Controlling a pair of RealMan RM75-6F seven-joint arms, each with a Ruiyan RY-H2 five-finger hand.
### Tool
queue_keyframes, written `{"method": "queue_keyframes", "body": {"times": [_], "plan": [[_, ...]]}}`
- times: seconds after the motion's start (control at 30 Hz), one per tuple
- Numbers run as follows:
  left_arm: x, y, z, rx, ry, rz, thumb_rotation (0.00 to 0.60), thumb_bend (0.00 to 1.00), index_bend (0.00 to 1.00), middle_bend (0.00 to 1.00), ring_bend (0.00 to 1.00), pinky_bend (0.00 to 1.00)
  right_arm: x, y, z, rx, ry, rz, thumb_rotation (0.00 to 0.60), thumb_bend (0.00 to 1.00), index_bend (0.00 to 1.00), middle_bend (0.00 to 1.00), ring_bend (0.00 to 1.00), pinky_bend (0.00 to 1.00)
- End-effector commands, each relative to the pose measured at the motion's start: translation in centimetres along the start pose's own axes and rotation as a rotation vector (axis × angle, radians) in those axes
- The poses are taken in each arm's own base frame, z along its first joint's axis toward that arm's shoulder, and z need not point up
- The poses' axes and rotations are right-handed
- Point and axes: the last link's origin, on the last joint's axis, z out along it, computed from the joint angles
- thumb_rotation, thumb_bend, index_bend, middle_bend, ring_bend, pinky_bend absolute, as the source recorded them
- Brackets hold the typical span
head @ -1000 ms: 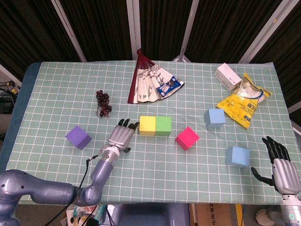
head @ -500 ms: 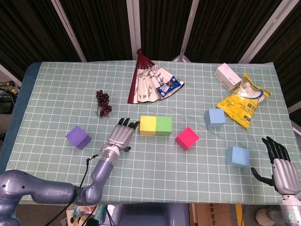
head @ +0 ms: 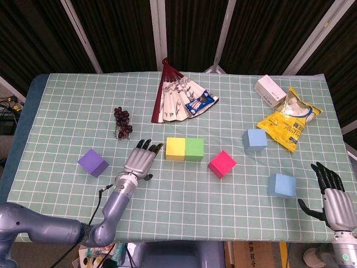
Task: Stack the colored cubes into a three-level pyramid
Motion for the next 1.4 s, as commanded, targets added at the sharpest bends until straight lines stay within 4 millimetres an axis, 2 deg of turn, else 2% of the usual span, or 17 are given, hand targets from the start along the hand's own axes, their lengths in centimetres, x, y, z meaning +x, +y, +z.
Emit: {"method": "queue_keyframes", "body": {"times": [0.03, 0.13, 0.3, 0.57, 0.73, 0.83, 1.1, 1.4], "plan": [[1.5, -1.9, -2.0, 0.026, 0.065, -0.073, 0.600, 0.28, 0.00, 0.12, 0.00, 0.00, 0.0, 0.0, 0.0, 0.001, 0.000, -0.002, 0.600, 0.30, 0.00, 0.00, 0.00, 0.00], [2.5, -3.5, -3.7, 0.052, 0.113, -0.143, 0.600, 0.26, 0.00, 0.06, 0.00, 0.00, 0.0, 0.0, 0.0, 0.003, 0.001, -0.005, 0.600, 0.30, 0.00, 0.00, 0.00, 0.00], [3.8, -6.9, -6.8, 0.115, 0.223, -0.208, 0.600, 0.17, 0.00, 0.04, 0.00, 0.00, 0.2, 0.0, 0.2, 0.014, 0.012, -0.016, 0.600, 0.30, 0.00, 0.00, 0.00, 0.00], [5.4, -11.2, -11.8, 0.188, 0.337, -0.226, 0.600, 0.15, 0.00, 0.02, 0.00, 0.00, 0.5, -0.6, 0.3, 0.028, 0.027, -0.023, 0.600, 0.30, 0.00, 0.00, 0.00, 0.00], [5.9, -13.0, -13.5, 0.215, 0.364, -0.238, 0.600, 0.15, 0.00, 0.02, 0.00, 0.00, 0.8, -1.8, 0.5, 0.026, 0.021, -0.023, 0.600, 0.29, 0.00, 0.00, 0.00, 0.00], [6.1, -13.7, -14.0, 0.220, 0.366, -0.255, 0.600, 0.15, 0.00, 0.02, 0.00, 0.00, 0.8, -3.3, 0.8, 0.036, -0.008, -0.015, 0.600, 0.28, 0.00, 0.00, 0.00, 0.00], [6.7, -14.3, -14.3, 0.209, 0.367, -0.279, 0.600, 0.15, 0.00, 0.02, 0.00, 0.00, -0.3, -9.8, 3.1, 0.095, -0.120, 0.025, 0.600, 0.27, 0.00, 0.00, 0.00, 0.00], [6.9, -14.7, -14.3, 0.202, 0.367, -0.299, 0.600, 0.15, 0.00, 0.02, 0.00, 0.00, -3.6, -15.7, 5.9, 0.157, -0.196, 0.016, 0.600, 0.27, 0.00, 0.00, 0.00, 0.00]]}}
